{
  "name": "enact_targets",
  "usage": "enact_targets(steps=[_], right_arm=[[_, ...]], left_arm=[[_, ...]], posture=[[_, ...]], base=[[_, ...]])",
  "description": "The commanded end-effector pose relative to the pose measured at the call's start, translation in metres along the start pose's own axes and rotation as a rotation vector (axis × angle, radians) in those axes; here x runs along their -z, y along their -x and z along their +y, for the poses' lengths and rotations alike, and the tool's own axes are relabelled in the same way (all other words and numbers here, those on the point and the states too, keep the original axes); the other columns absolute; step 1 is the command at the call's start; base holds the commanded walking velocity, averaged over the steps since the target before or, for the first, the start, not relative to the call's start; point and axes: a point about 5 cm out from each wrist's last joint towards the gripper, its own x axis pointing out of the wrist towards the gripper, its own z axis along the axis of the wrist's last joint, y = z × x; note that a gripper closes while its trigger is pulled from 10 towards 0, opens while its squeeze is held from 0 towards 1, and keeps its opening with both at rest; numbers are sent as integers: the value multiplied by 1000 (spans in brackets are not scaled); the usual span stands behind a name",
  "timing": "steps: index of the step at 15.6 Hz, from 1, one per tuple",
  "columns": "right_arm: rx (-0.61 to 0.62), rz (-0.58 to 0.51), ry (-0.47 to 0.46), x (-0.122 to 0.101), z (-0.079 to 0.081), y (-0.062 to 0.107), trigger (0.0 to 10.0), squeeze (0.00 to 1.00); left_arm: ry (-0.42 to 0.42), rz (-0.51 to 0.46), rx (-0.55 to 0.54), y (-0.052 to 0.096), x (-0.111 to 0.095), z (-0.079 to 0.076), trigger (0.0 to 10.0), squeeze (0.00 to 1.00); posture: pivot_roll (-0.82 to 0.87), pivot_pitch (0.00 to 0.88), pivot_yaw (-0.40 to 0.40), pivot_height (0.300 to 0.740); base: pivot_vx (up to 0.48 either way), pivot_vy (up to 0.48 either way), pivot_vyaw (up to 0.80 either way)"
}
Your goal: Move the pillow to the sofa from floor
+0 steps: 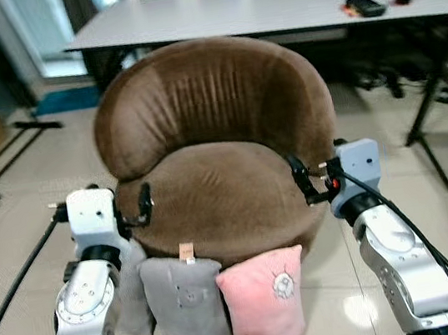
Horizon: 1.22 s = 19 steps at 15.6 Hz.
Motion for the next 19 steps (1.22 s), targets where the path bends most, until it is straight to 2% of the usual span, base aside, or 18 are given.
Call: enact_targets(steps=[1, 9, 19], right_arm=[[17, 6, -6, 0, -4, -1, 10000, 0], [-8, 11, -28, 2, -1, -3, 10000, 0], [-18, 8, -17, 3, 0, -4, 10000, 0]], left_arm=[[-11, -9, 8, -2, -2, -2, 10000, 0], [-24, -30, 14, -4, -4, -2, 10000, 0], [-5, -48, 8, -2, -5, -2, 10000, 0]], posture=[[-60, 0, 36, 740], [-61, 0, 32, 740], [-57, 0, 25, 740]], base=[[0, -480, 0], [0, -420, 0], [0, 0, 0]])
